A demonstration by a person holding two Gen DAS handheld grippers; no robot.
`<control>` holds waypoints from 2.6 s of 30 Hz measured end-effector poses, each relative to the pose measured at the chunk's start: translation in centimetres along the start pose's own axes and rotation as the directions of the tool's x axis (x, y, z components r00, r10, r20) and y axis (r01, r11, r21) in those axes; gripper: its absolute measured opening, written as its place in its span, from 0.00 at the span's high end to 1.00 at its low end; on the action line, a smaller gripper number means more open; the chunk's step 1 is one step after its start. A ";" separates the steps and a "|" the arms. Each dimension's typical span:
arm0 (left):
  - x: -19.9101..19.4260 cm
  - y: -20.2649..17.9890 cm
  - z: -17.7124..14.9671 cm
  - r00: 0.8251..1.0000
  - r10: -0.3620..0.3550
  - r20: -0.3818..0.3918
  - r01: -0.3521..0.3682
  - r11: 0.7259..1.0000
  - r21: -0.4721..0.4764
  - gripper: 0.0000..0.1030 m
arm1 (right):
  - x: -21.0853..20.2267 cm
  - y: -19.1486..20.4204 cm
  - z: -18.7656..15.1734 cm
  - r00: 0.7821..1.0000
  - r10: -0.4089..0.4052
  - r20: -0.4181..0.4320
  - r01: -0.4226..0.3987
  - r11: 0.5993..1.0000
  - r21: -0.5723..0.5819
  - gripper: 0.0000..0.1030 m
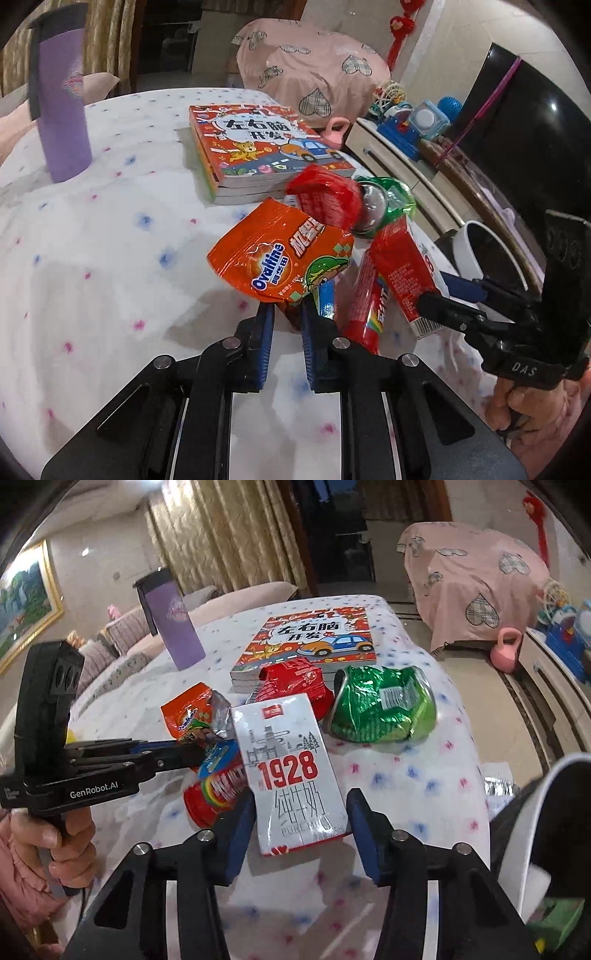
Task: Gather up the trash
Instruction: 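Grasp the orange Ovaltine bag with the left tool while the right tool grasps the white milk carton, then carry both items over the trash bin and open both tools to drop them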
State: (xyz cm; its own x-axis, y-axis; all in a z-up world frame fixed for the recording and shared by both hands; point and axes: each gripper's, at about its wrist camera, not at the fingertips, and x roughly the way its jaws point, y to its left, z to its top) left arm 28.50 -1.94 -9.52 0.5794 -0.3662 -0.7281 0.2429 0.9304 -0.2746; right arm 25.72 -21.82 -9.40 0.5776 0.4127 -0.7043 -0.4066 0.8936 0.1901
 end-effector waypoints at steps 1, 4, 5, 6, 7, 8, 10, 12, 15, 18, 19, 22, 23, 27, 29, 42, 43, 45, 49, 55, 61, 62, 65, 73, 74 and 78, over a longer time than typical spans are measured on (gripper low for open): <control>-0.3 0.1 -0.1 1.000 -0.004 0.004 0.004 1.000 -0.005 0.87 | -0.4 -0.1 -0.3 1.000 0.002 0.008 -0.002 1.000 0.017 0.53; -1.7 0.1 -1.1 1.000 -0.018 0.014 0.018 1.000 -0.019 0.87 | -1.7 -0.3 -1.3 0.999 0.021 0.025 -0.023 0.997 0.078 0.53; -2.2 0.0 -1.4 1.000 -0.022 0.014 0.022 0.999 -0.023 0.87 | -2.2 -0.3 -1.7 0.999 0.029 0.030 -0.032 0.995 0.094 0.53; -2.7 -0.1 -1.8 1.000 -0.027 0.016 0.028 0.999 -0.026 0.87 | -2.5 -0.2 -2.0 0.999 0.034 0.033 -0.037 0.994 0.099 0.53; -3.1 -0.2 -2.1 0.999 -0.032 0.018 0.032 0.999 -0.028 0.87 | -2.9 -0.1 -2.4 0.998 0.039 0.038 -0.043 0.993 0.106 0.53; -3.6 -0.3 -2.5 0.999 -0.035 0.021 0.036 0.999 -0.029 0.87 | -3.3 0.1 -2.7 0.998 0.040 0.044 -0.045 0.993 0.110 0.53; -4.3 -0.7 -3.1 0.999 -0.047 0.025 0.048 0.998 -0.027 0.88 | -4.3 0.4 -3.4 0.997 0.039 0.059 -0.046 0.991 0.122 0.53; -4.9 -1.0 -3.6 0.998 -0.053 0.026 0.053 0.998 -0.022 0.87 | -4.9 0.5 -3.8 0.997 0.031 0.066 -0.039 0.990 0.133 0.53; -5.3 -1.4 -4.0 0.998 -0.060 0.025 0.061 0.998 -0.021 0.88 | -4.8 0.9 -4.4 1.000 -0.005 0.023 0.003 0.993 0.115 0.53; -5.7 -1.5 -4.2 0.998 -0.062 0.026 0.062 0.998 -0.022 0.88 | -3.9 0.9 -4.5 1.000 -0.004 -0.015 0.006 0.993 0.116 0.53; -6.0 -1.5 -4.4 0.998 -0.063 0.027 0.064 0.998 -0.022 0.88 | -3.7 0.8 -4.4 1.000 -0.005 -0.017 0.007 0.993 0.120 0.53; -6.4 -1.7 -4.5 0.998 -0.059 0.029 0.059 0.998 -0.021 0.88 | -2.8 1.0 -3.9 1.000 0.007 -0.028 -0.004 0.993 0.117 0.51; -6.4 -1.7 -4.6 0.998 -0.059 0.029 0.060 0.998 -0.022 0.88 | -2.5 1.2 -3.7 0.999 0.007 -0.033 -0.004 0.994 0.109 0.51; -6.5 -2.3 -4.7 0.998 -0.060 0.024 0.061 0.998 -0.009 0.88 | -1.3 1.8 -3.5 0.998 0.002 -0.057 0.003 0.997 0.079 0.51; -6.6 -2.7 -4.8 0.998 -0.067 0.023 0.067 0.998 0.000 0.88 | -1.1 1.9 -3.7 0.998 -0.008 -0.060 0.013 0.997 0.076 0.53; -5.5 -10.2 -3.8 0.988 -0.155 0.001 0.153 0.980 0.126 0.88 | -11.5 -2.6 -5.8 0.989 -0.060 0.134 0.027 0.972 0.234 0.54; -5.5 -10.6 -3.8 0.987 -0.159 0.000 0.158 0.978 0.134 0.88 | -12.1 -3.0 -6.0 0.987 -0.069 0.142 0.033 0.970 0.242 0.54; -5.2 -12.2 -3.5 0.985 -0.174 -0.004 0.172 0.972 0.161 0.88 | -13.7 -4.1 -6.4 0.982 -0.099 0.160 0.054 0.963 0.263 0.54; -4.6 -15.2 -3.0 0.981 -0.194 -0.013 0.193 0.959 0.209 0.88 | -15.9 -6.2 -7.2 0.972 -0.152 0.179 0.092 0.949 0.302 0.54; -3.4 -19.0 -2.1 0.975 -0.218 -0.034 0.219 0.939 0.264 0.88 | -17.9 -9.3 -8.1 0.961 -0.204 0.189 0.126 0.926 0.356 0.54; -1.6 -21.8 -1.2 0.973 -0.222 -0.064 0.231 0.927 0.297 0.88 | -18.7 -11.7 -8.1 0.954 -0.230 0.194 0.140 0.911 0.389 0.54; -1.2 -22.2 -0.9 0.972 -0.225 -0.070 0.236 0.924 0.301 0.88 | -18.9 -12.0 -8.1 0.953 -0.232 0.194 0.141 0.909 0.391 0.54; -0.1 -23.3 -0.5 0.972 -0.219 -0.085 0.234 0.919 0.318 0.88 | -19.0 -13.1 -8.0 0.951 -0.244 0.191 0.152 0.904 0.400 0.54; 2.4 -25.4 0.3 0.971 -0.206 -0.123 0.236 0.910 0.341 0.87 | -18.6 -15.4 -7.9 0.952 -0.257 0.168 0.166 0.892 0.421 0.54; 2.7 -25.5 0.4 0.970 -0.207 -0.129 0.240 0.908 0.342 0.87 | -18.5 -15.7 -7.9 0.952 -0.257 0.166 0.167 0.890 0.424 0.54; 3.5 -26.0 0.5 0.969 -0.201 -0.145 0.240 0.907 0.345 0.87 | -18.4 -16.4 -7.8 0.953 -0.260 0.157 0.172 0.888 0.428 0.54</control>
State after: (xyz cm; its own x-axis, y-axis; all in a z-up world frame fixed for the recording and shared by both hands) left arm 24.58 -27.47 -4.67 0.4000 -0.5395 -0.7409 0.6280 0.7501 -0.2072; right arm 16.22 -45.42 -4.91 0.7674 0.1887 -0.6128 0.0409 0.9394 0.3405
